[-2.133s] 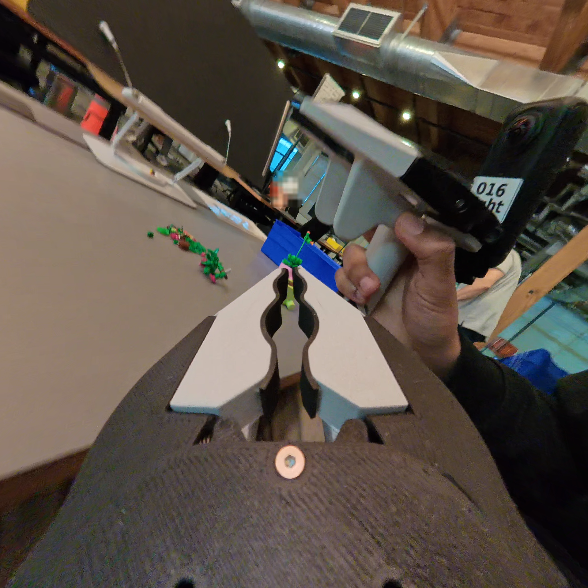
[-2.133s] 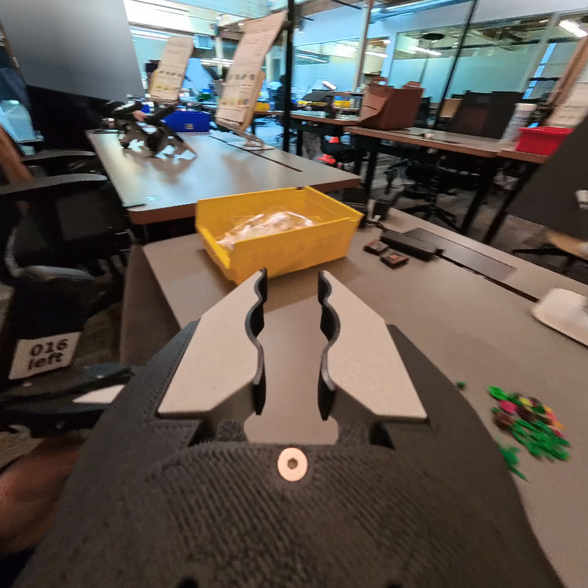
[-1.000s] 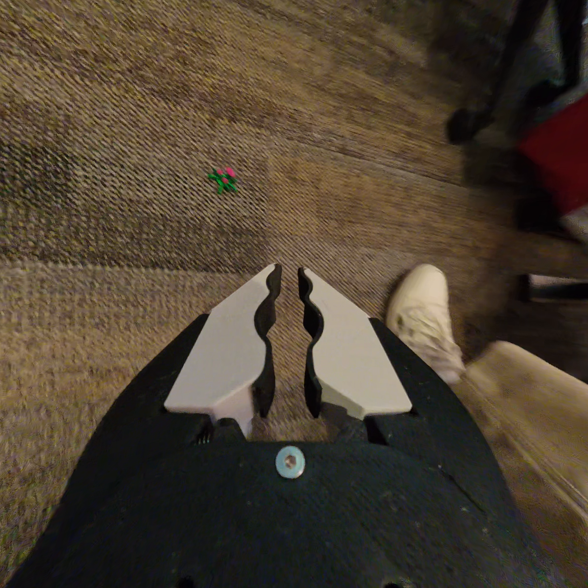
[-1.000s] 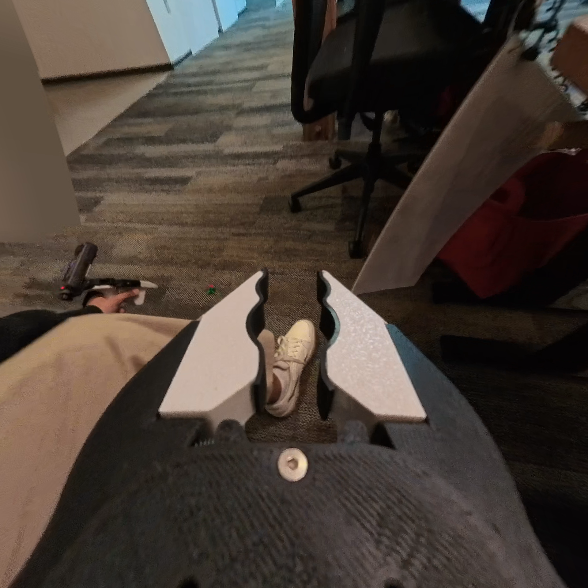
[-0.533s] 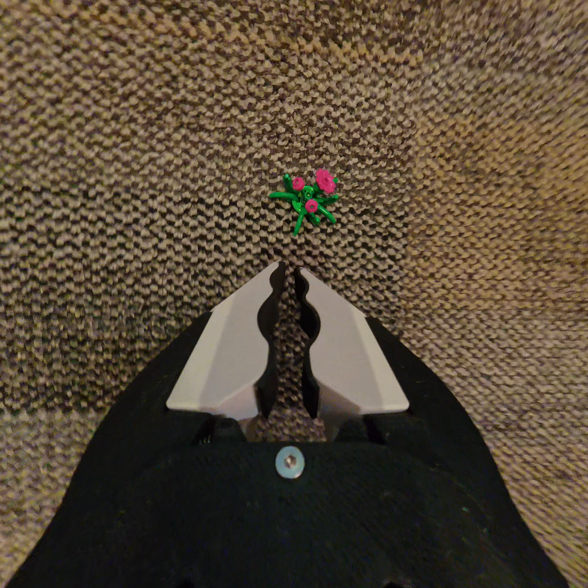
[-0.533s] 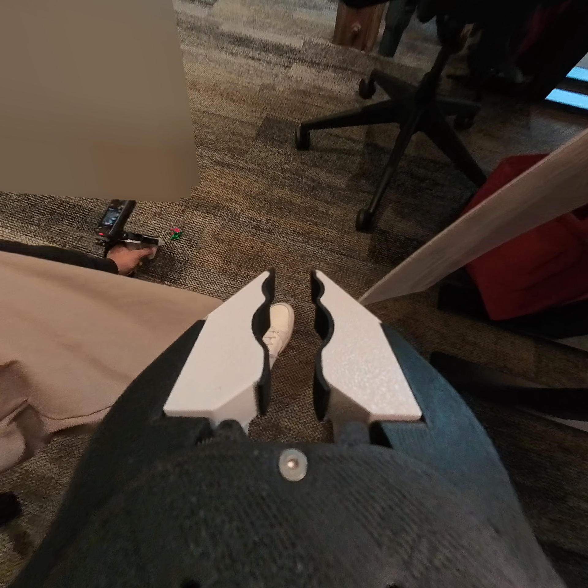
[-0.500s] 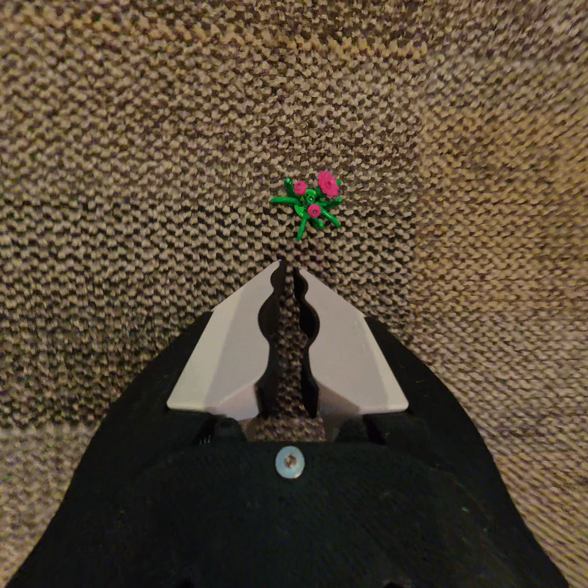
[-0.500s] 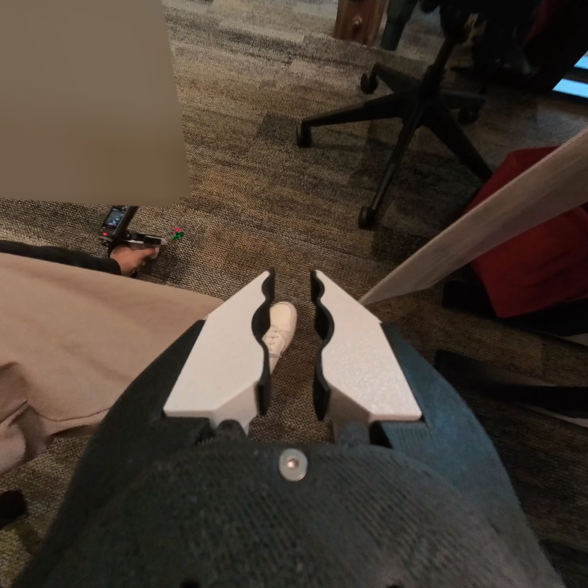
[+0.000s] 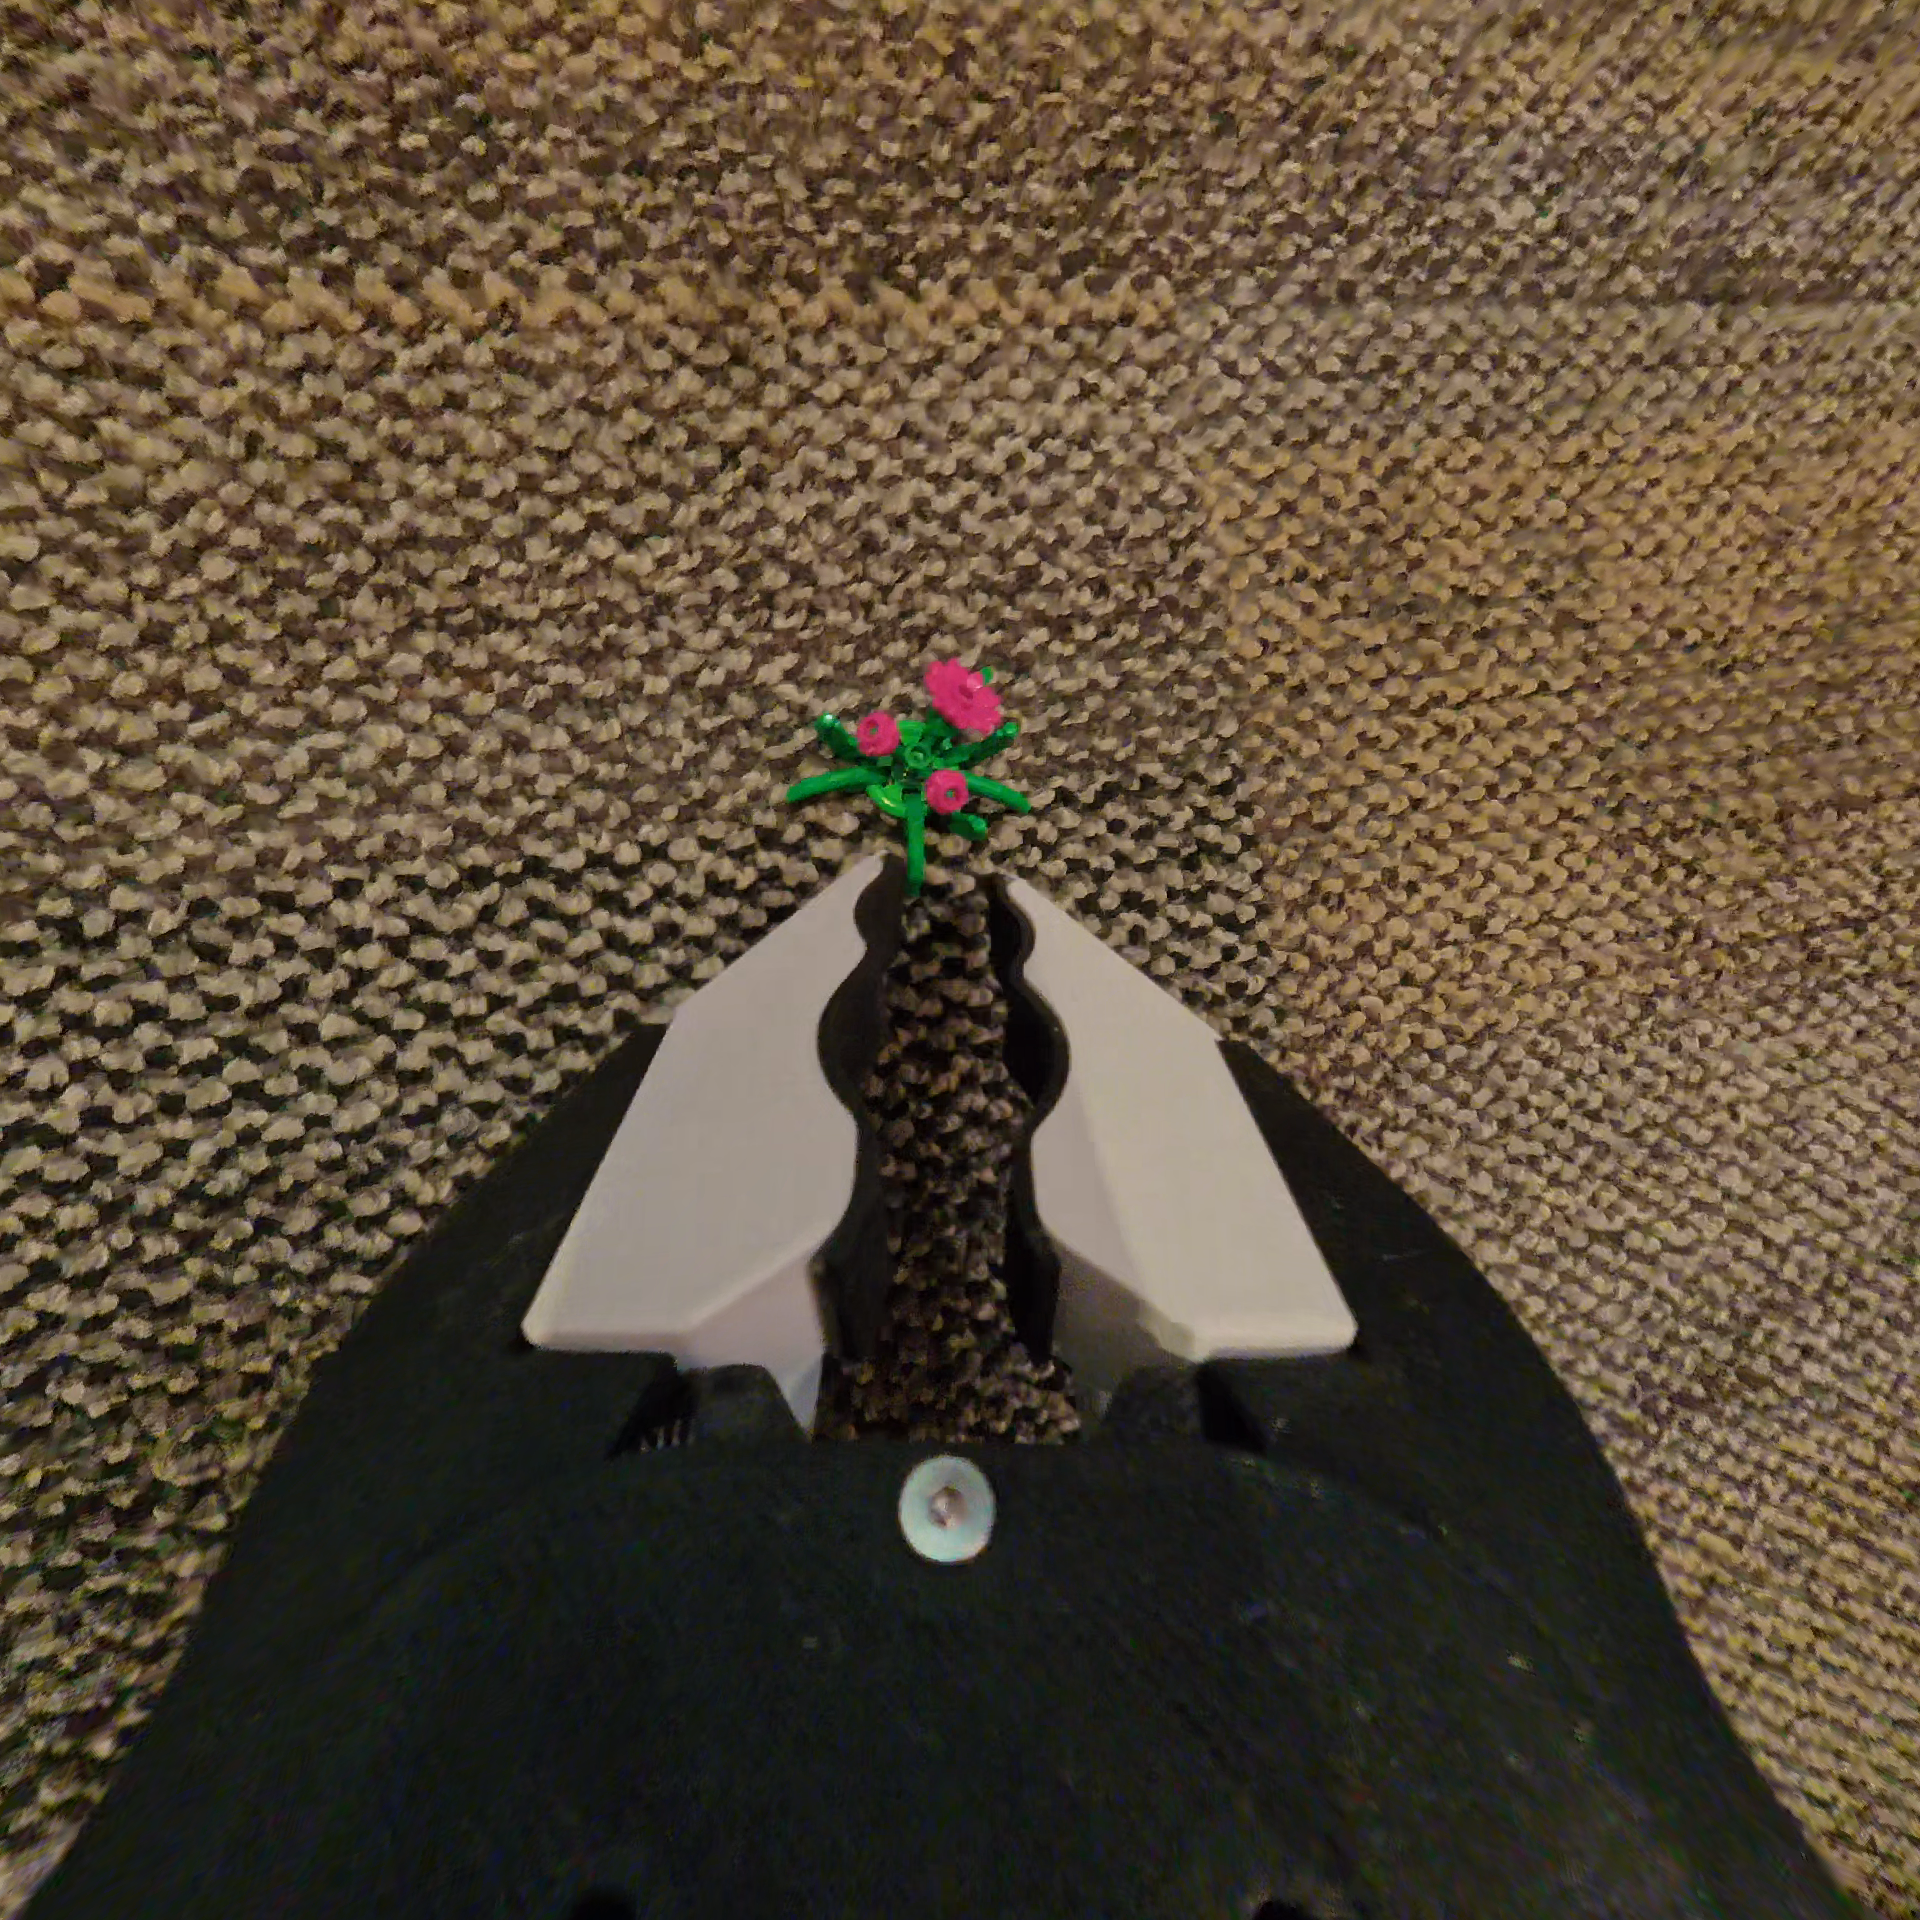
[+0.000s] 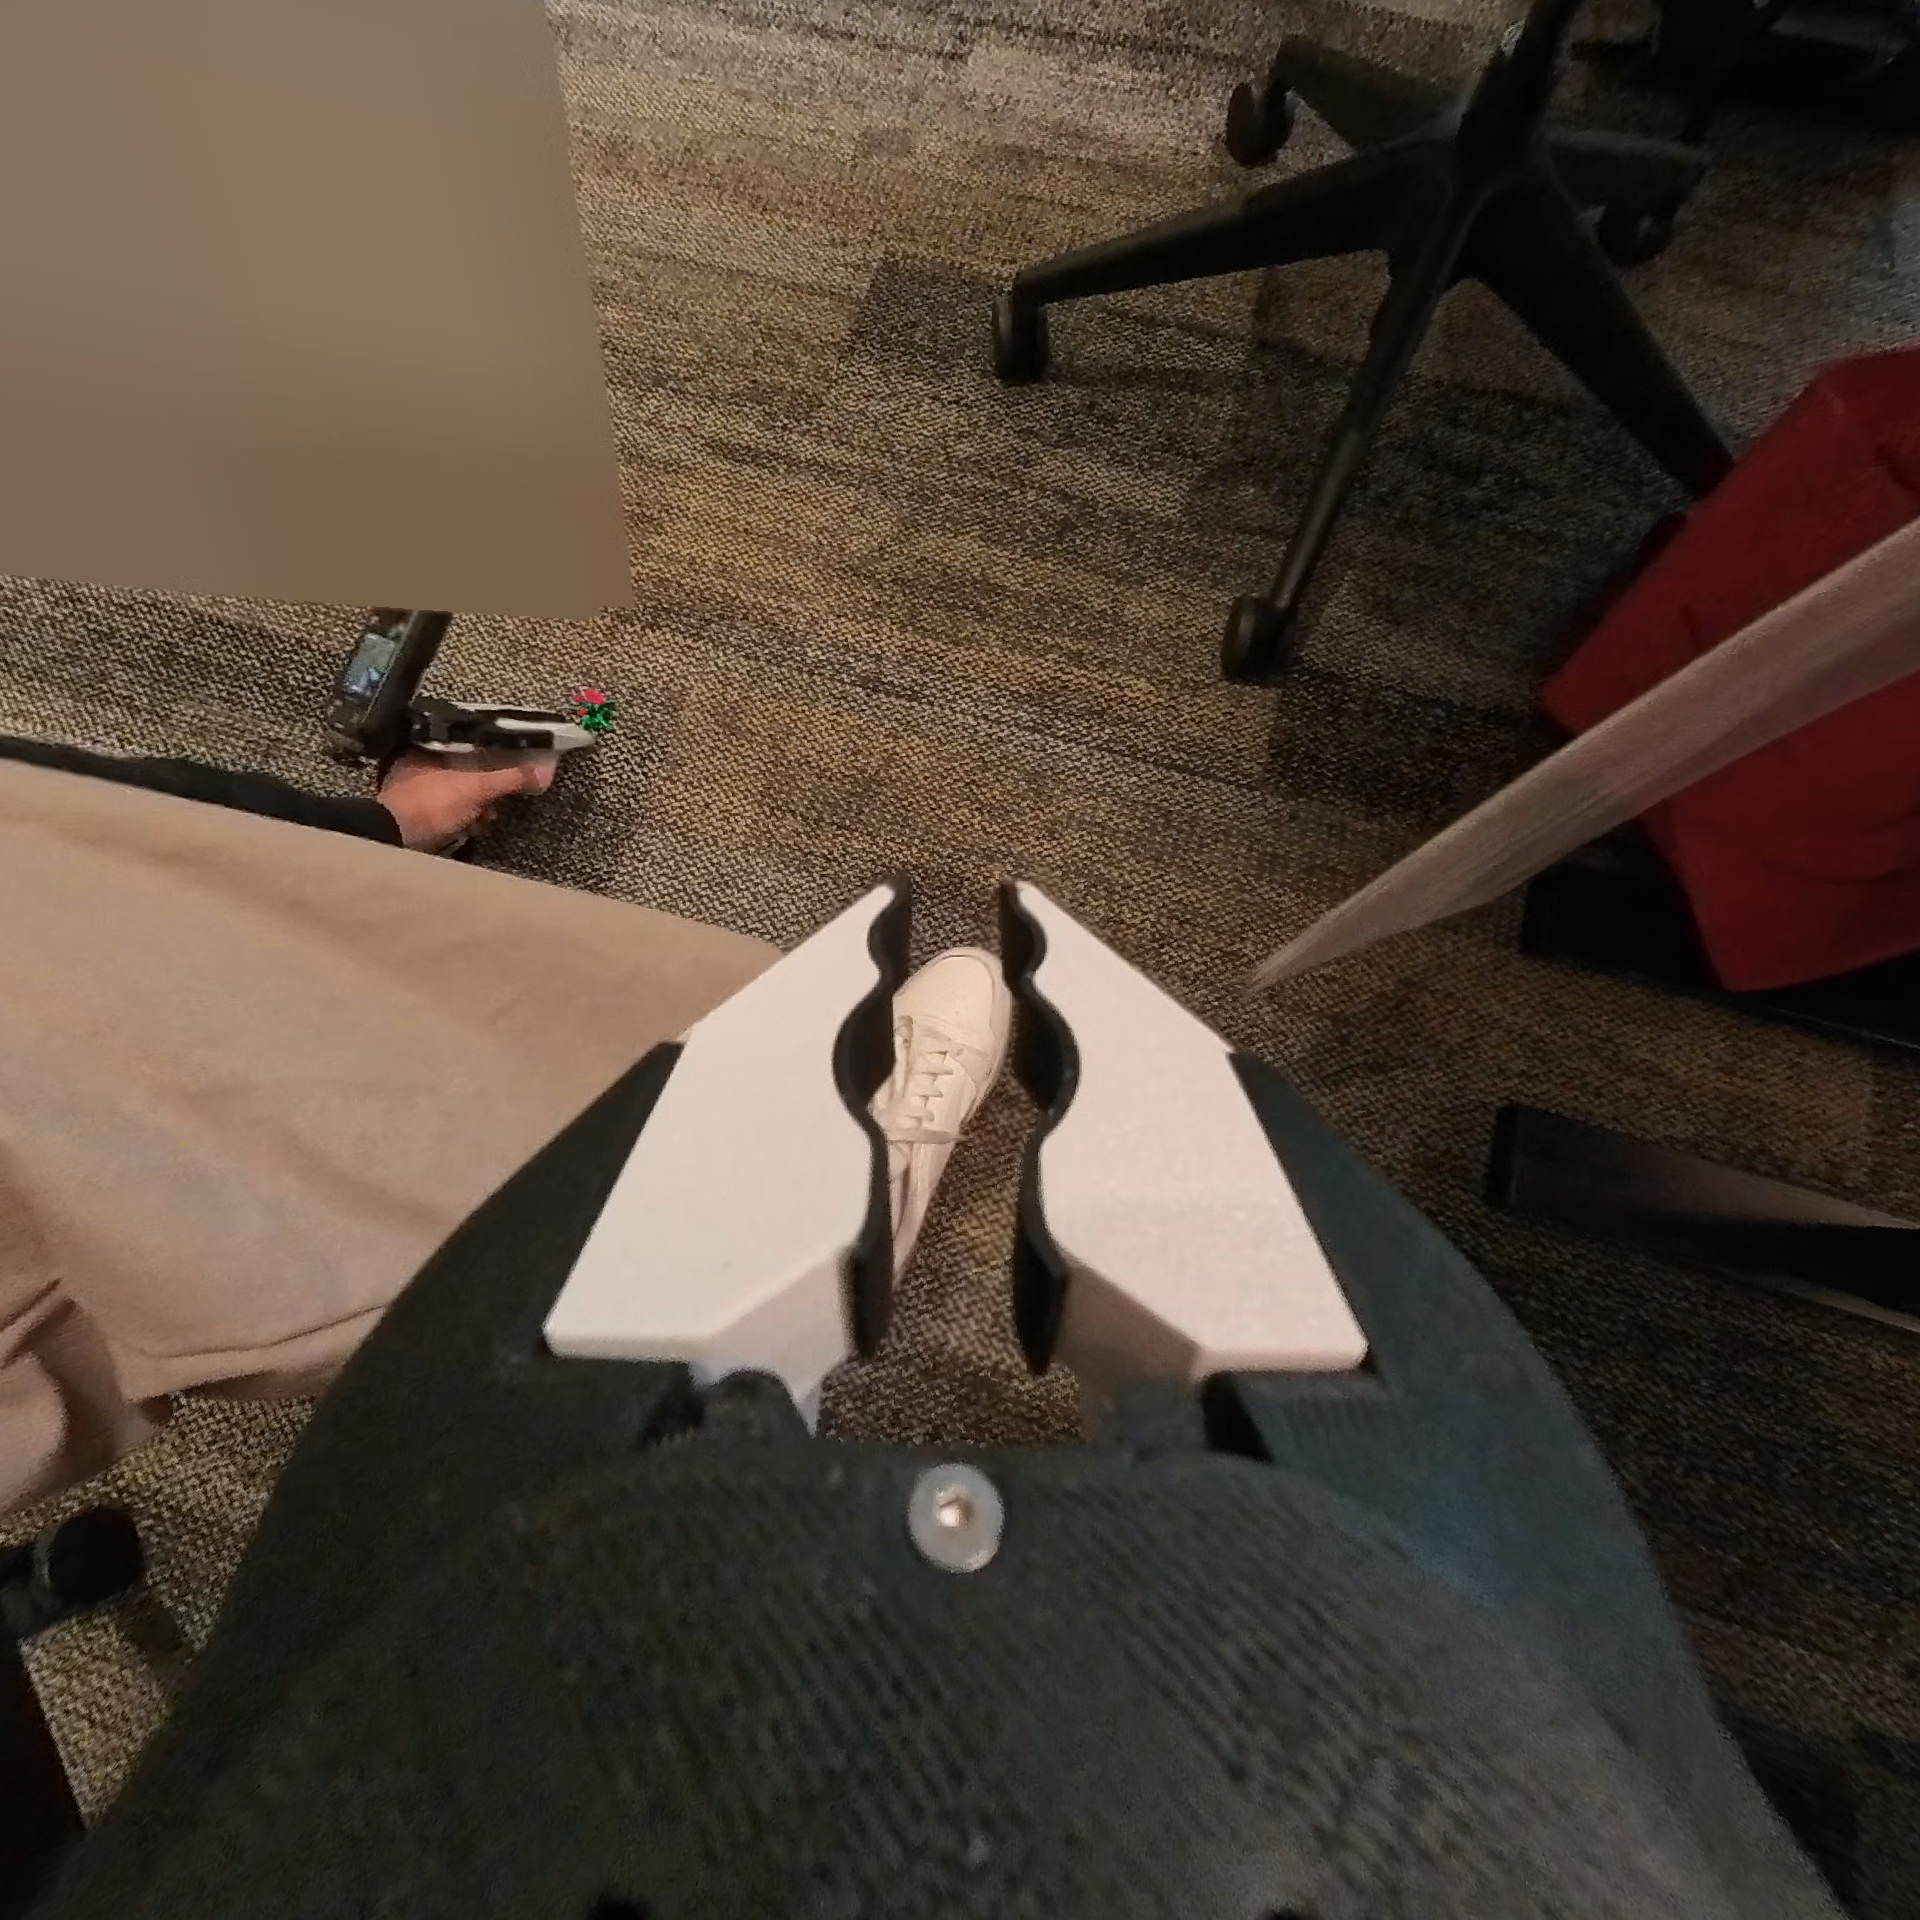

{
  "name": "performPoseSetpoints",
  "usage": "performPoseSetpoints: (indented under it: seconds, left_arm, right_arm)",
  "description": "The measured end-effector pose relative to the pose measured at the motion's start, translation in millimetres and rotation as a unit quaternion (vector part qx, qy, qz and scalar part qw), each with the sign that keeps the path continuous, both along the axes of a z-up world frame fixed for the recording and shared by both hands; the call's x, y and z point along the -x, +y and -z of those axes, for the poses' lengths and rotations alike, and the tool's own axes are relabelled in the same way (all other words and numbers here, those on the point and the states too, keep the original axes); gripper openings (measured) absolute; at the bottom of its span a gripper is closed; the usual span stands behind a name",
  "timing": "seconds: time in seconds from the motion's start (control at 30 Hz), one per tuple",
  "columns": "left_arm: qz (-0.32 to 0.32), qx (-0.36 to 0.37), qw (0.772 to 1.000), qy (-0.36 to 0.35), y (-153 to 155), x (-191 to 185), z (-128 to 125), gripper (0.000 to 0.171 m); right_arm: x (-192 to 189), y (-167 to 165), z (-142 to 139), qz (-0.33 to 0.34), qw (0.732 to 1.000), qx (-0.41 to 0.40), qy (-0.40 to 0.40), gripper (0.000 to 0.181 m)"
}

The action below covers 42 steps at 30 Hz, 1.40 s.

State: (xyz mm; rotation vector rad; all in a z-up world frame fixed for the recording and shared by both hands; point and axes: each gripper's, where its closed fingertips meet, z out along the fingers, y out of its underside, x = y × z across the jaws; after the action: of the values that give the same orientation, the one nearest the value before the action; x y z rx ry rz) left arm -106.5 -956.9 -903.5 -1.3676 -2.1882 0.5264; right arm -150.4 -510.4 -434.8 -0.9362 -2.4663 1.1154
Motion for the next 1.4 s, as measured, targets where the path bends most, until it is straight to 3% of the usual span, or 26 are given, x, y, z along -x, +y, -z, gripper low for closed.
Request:
performPoseSetpoints:
  seconds: [0.03, 0.13, 0.3, 0.4, 0.47, 0.53, 0.7, 0.83, 0.97, 1.1, 1.2, 1.33, 1.4]
  left_arm:
    - [0.000, 0.010, 1.000, -0.004, -1, 0, 2, 0.015]
    - [-0.005, 0.039, 0.999, -0.024, -9, 4, 9, 0.015]
    - [0.012, 0.022, 0.999, -0.028, -3, 7, 9, 0.005]
    - [0.020, 0.023, 1.000, 0.002, 7, 12, -14, 0.001]
    - [0.044, 0.024, 0.998, 0.044, 26, 21, -52, 0.000]
    - [0.100, 0.033, 0.990, 0.098, 59, 35, -114, 0.000]
    - [0.233, 0.103, 0.945, 0.205, 149, 51, -324, 0.000]
    - [0.376, 0.188, 0.860, 0.288, 259, 55, -478, 0.000]
    - [0.463, 0.205, 0.783, 0.361, 387, 61, -592, 0.000]
    - [0.540, 0.187, 0.709, 0.415, 534, 52, -668, 0.000]
    - [0.587, 0.140, 0.651, 0.460, 645, 19, -721, 0.000]
    - [0.684, -0.044, 0.576, 0.445, 784, -77, -765, 0.000]
    - [0.721, -0.113, 0.545, 0.413, 836, -123, -770, 0.000]
  right_arm:
    - [-1, -2, 2, -0.002, 1.000, -0.002, -0.002, 0.015]
    - [-2, -4, 5, -0.004, 1.000, -0.007, -0.003, 0.015]
    - [-1, -1, 10, 0.006, 1.000, 0.002, -0.012, 0.015]
    - [-3, 7, 10, 0.014, 1.000, 0.007, -0.014, 0.015]
    - [-5, 16, 3, 0.024, 1.000, 0.014, -0.010, 0.013]
    - [-10, 28, -8, 0.035, 0.999, 0.032, -0.005, 0.013]
    - [-31, 61, -48, 0.054, 0.995, 0.080, 0.023, 0.015]
    - [-46, 103, -97, 0.058, 0.991, 0.087, 0.084, 0.017]
    - [-62, 172, -144, 0.084, 0.981, 0.091, 0.151, 0.019]
    - [-90, 245, -185, 0.119, 0.968, 0.105, 0.195, 0.014]
    - [-129, 282, -220, 0.116, 0.959, 0.138, 0.218, 0.001]
    - [-183, 338, -266, 0.166, 0.931, 0.172, 0.275, 0.003]
    - [-210, 373, -282, 0.202, 0.917, 0.183, 0.291, 0.007]
